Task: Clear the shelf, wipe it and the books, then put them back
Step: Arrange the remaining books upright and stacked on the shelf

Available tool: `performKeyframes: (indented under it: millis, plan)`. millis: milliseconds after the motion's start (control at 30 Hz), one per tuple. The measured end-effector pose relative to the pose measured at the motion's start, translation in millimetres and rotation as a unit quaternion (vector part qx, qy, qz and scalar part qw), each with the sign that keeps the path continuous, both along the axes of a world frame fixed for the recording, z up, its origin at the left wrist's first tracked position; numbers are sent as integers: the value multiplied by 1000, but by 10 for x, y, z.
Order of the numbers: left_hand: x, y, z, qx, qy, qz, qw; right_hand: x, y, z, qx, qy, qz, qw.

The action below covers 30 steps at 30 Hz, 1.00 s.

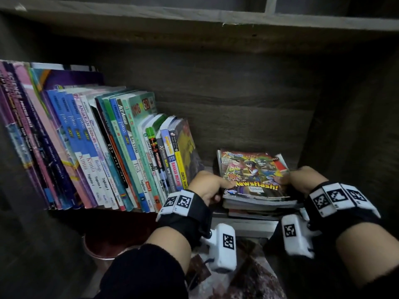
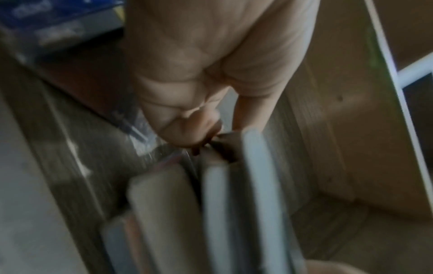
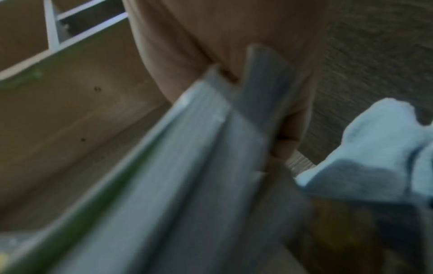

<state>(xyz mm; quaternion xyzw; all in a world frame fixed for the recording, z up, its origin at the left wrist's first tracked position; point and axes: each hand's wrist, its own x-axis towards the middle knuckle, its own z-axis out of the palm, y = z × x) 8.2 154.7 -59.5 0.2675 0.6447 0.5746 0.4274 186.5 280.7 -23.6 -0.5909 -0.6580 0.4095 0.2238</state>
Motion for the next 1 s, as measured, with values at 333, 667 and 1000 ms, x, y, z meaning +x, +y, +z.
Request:
performKeyframes:
  millis: [333, 667, 1000]
  plan:
    - [236, -187, 84, 87, -3, 1, 996, -36, -162, 18, 30, 269, 82, 959]
    - [358, -197, 73, 122, 17, 66, 990, -250, -39, -204, 63, 75, 19, 995]
    - [412, -287, 99, 200, 30, 53, 978, -230, -106, -65, 141, 187, 31, 972]
